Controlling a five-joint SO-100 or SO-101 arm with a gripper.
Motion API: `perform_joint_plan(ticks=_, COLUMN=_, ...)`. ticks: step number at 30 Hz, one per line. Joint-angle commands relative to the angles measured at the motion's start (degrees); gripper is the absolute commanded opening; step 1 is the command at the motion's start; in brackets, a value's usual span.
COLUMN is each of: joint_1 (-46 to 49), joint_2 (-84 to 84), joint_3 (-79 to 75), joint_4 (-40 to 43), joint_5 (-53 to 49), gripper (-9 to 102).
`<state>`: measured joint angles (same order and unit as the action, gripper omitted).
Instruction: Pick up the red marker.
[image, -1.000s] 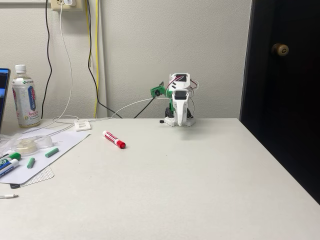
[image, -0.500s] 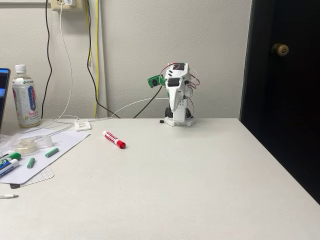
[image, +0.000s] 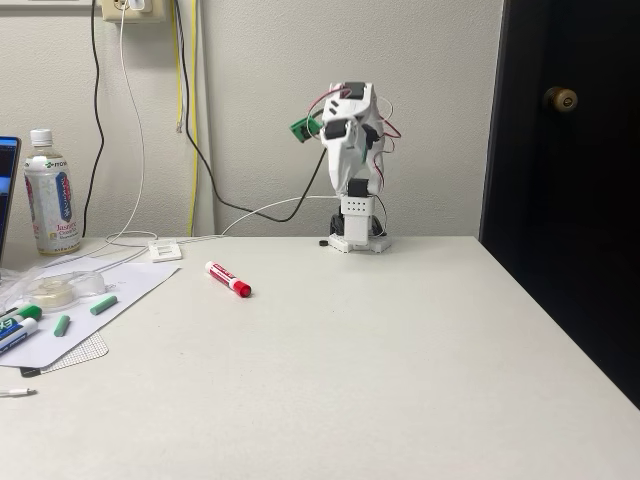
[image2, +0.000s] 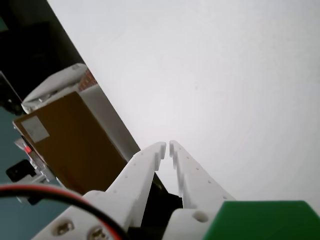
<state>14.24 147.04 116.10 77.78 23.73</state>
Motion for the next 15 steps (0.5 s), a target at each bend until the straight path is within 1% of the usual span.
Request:
perform_joint_plan(ticks=1, joint_1=1.05, joint_2=-1.85, joint_3=-3.52, joint_4=0.7, joint_5=1.41, gripper=0)
perform_joint_plan(ticks=8, joint_1=5.8, joint_2=-5.54, joint_3=-6.24, joint_4=2.9, joint_5=2.02, gripper=0)
perform_joint_plan(ticks=15, joint_1=10.63, joint_2=-14.85, joint_3=-17.14, joint_4=7.47, joint_5=-0.79, gripper=0)
